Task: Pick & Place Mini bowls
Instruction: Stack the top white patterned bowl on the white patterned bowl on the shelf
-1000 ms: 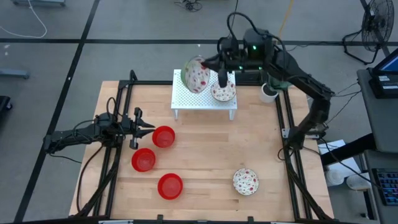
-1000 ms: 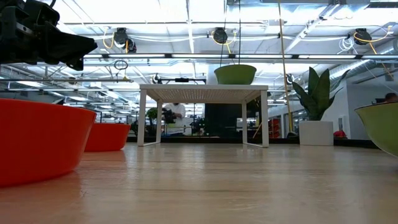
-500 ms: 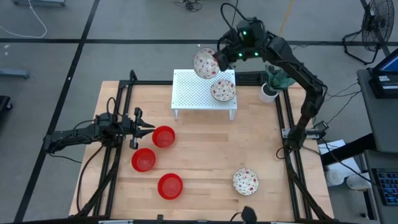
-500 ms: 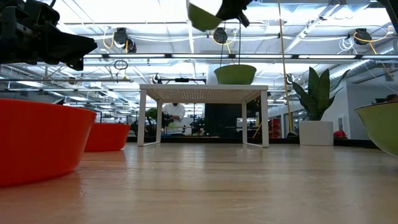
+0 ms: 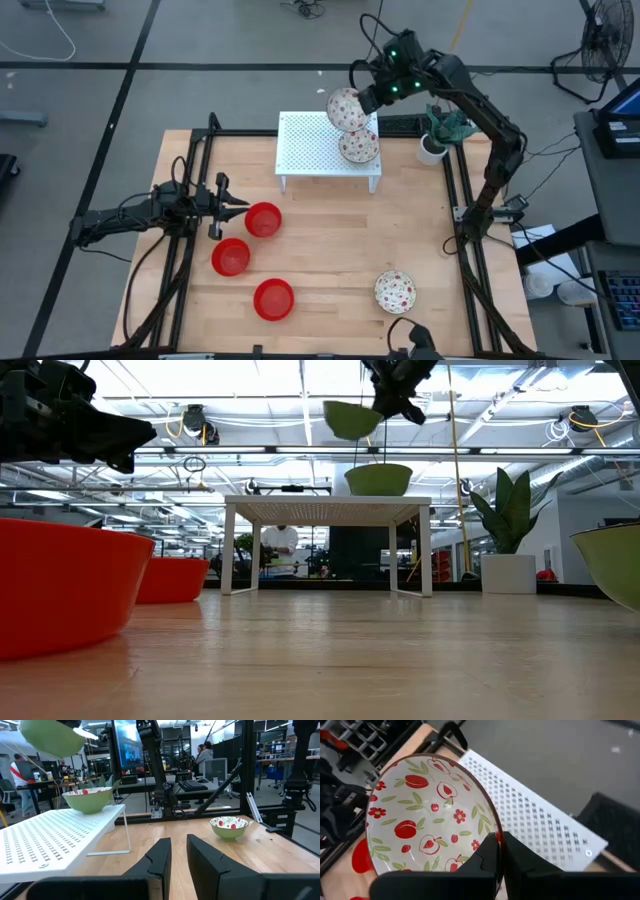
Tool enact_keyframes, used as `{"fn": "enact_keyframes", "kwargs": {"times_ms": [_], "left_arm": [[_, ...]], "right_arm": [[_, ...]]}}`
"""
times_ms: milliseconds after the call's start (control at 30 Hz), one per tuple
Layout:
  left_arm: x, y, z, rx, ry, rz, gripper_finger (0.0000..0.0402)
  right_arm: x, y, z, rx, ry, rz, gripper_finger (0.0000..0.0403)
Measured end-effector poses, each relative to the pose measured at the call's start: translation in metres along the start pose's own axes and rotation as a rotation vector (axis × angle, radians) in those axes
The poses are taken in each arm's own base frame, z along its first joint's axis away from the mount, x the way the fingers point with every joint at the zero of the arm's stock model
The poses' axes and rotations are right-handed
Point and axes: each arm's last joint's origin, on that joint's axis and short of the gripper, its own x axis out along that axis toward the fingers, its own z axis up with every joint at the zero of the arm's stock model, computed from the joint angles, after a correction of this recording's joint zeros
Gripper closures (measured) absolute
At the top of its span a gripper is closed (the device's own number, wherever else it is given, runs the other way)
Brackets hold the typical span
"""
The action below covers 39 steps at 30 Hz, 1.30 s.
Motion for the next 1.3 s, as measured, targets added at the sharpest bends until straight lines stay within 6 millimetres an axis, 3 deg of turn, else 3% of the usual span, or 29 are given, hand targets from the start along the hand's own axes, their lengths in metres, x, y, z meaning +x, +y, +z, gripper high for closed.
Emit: {"fn": "enact_keyframes", "kwargs": {"times_ms": [367,933,1300], "left_arm": [[0.0,0.0,0.0,0.0,0.0,0.0,0.0337],[0.0,0.0,0.0,0.0,0.0,0.0,0.0337],[0.0,0.0,0.0,0.0,0.0,0.0,0.0337]], "right_arm": [[0.018,-0.021,-0.016,0.126,0.145,-0.038,0.0403],[0.038,-0.03,-0.038,0.184,0.321,-0.038,0.0403],[0.038,-0.031,-0.041,0.18,0.348,-0.045,0.0403]]}}
